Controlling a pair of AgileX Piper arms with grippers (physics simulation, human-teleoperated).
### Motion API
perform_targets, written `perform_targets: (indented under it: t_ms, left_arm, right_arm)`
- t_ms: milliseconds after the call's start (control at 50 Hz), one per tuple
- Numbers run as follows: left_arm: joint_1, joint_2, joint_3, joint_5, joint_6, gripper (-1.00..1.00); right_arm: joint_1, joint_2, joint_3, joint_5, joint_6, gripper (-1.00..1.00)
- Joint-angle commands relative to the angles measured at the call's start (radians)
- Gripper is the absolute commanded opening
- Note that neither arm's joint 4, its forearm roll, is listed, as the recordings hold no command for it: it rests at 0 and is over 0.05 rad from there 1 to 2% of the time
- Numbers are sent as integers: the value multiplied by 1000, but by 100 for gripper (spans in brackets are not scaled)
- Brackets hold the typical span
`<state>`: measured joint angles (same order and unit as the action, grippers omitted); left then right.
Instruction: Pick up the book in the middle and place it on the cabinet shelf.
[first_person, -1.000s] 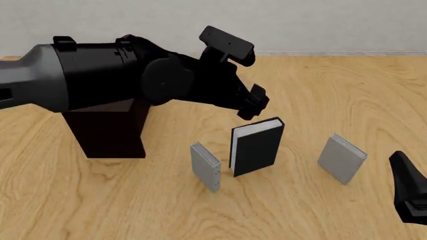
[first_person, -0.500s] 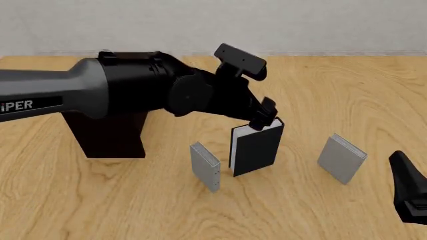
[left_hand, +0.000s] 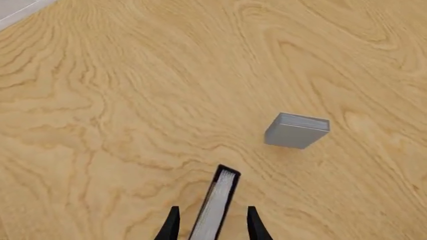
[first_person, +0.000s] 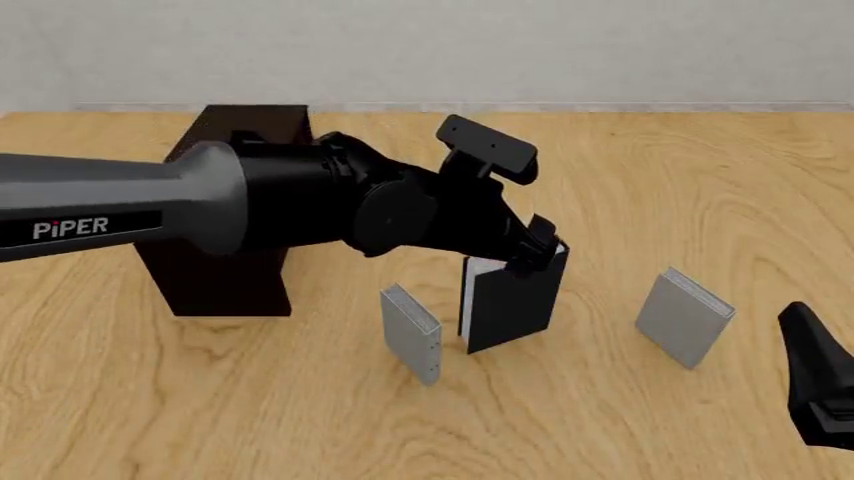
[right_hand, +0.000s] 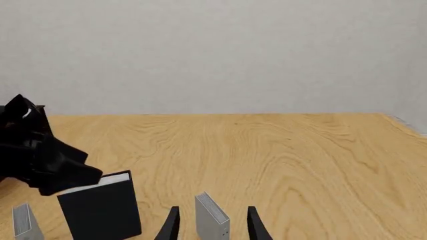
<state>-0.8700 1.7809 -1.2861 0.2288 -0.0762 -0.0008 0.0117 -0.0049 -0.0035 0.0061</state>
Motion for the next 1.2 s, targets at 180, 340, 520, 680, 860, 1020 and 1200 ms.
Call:
perform_targets:
  t_ms: [180,340,520,680,860,1020,1200]
  left_arm:
    - [4,22,10,-17,-14,100]
    - [13,34,10,-22,-21,100]
    - [1,40,24,-34,-29,100]
    - [1,52,20,-34,-30,100]
    - [-5,58,27,-43,-37,100]
    - [1,80,22,-47,-38,100]
    - [0,90,16,-45,-41,100]
  right_arm:
    - [0,0,0,0,0,100]
    - [0,0,0,0,0,100]
    - [0,0,0,0,0,100]
    - [0,0,0,0,0,100]
    - [0,0,0,0,0,100]
    - [0,0,0,0,0,100]
    - [0,0,0,0,0,100]
